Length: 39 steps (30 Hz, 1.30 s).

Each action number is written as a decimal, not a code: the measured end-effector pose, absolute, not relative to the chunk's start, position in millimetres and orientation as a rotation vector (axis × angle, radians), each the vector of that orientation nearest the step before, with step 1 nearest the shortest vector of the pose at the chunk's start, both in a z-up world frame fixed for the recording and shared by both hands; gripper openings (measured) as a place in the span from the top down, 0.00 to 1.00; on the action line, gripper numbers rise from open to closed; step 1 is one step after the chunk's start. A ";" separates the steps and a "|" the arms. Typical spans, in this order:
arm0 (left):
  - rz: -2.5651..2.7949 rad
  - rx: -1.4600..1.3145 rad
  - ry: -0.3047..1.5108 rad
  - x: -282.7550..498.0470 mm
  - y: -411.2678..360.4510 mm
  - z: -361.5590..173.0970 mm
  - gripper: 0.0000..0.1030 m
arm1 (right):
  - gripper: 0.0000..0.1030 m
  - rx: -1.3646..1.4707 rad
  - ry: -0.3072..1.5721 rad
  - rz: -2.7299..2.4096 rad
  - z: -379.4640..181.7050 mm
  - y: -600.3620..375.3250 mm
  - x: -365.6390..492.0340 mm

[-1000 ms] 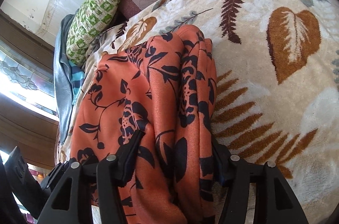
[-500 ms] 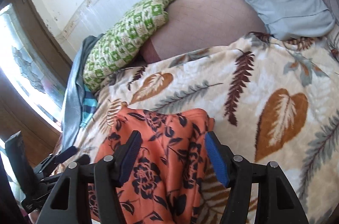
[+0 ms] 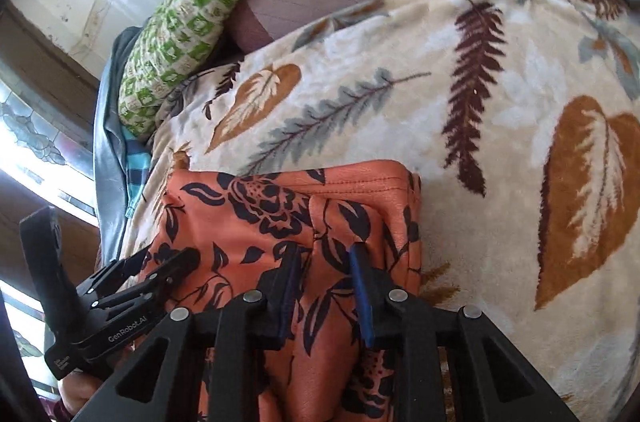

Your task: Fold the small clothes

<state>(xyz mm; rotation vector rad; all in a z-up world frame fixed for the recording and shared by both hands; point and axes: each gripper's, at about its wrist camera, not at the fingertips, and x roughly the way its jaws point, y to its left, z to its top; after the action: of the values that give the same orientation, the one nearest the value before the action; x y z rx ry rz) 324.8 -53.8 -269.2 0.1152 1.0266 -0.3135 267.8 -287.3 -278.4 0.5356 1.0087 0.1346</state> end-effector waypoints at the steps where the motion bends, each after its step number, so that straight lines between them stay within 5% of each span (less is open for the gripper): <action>1: -0.315 0.115 1.021 324.6 -53.2 -272.6 0.28 | 0.73 0.500 0.998 0.127 -277.9 -283.2 267.5; 6: -0.310 0.124 0.996 320.4 -51.9 -272.2 0.27 | 0.73 0.300 0.957 0.099 -274.6 -261.3 263.1; 19: -0.204 0.246 0.850 242.1 -37.1 -227.3 0.27 | 0.71 0.341 0.873 0.229 -212.4 -251.7 204.9; 39: -0.132 0.227 0.862 180.7 2.3 -244.5 0.20 | 0.71 0.332 0.989 0.149 -249.7 -243.8 165.9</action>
<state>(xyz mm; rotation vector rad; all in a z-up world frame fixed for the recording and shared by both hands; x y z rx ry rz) 180.7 2.3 -244.5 0.2270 0.8620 -0.1318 165.9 -243.8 -249.7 0.3316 0.9888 0.1493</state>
